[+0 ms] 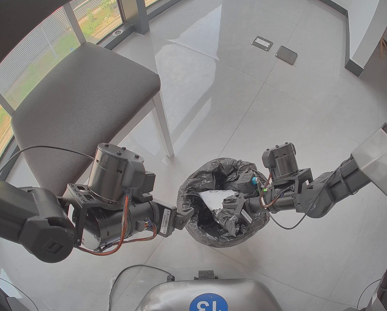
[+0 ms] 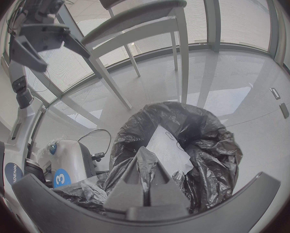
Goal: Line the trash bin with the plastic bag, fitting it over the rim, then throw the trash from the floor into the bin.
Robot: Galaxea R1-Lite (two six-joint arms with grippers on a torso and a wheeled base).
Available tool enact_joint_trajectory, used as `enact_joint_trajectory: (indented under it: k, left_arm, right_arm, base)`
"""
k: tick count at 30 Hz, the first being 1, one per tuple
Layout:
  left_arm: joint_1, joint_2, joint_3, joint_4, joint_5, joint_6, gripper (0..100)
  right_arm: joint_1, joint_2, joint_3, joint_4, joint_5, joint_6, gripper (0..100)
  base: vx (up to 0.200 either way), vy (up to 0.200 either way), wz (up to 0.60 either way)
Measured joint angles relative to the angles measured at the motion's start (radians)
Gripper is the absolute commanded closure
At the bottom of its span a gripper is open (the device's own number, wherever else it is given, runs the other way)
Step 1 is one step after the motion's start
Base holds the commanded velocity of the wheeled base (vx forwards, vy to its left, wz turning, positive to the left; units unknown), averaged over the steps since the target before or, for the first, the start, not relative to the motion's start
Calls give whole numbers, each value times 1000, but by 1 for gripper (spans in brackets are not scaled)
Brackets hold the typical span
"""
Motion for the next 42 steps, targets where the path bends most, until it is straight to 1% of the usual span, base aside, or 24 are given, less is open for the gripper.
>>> enact_joint_trajectory:
  k: [14,24,25,35,42]
  left_arm:
    - [0,-17,0,-22,0,3,0]
    - [0,-20,1,-34,-2,3,0]
    - [0,-20,1,-38,-2,3,0]
    - [0,-20,3,-44,-3,3,0]
    - [-1,-25,4,-44,-3,3,0]
  right_arm:
    - [-21,161,-103,3,0,-4,100]
    - [-51,280,-230,10,1,-4,100]
    - [-53,289,-241,10,1,-5,0]
    - [-58,307,-280,12,2,-7,0]
    - [-61,220,-251,26,1,-6,0]
  base:
    - [0,0,0]
    - [0,0,0]
    - [0,0,0]
    - [0,0,0]
    - [0,0,0]
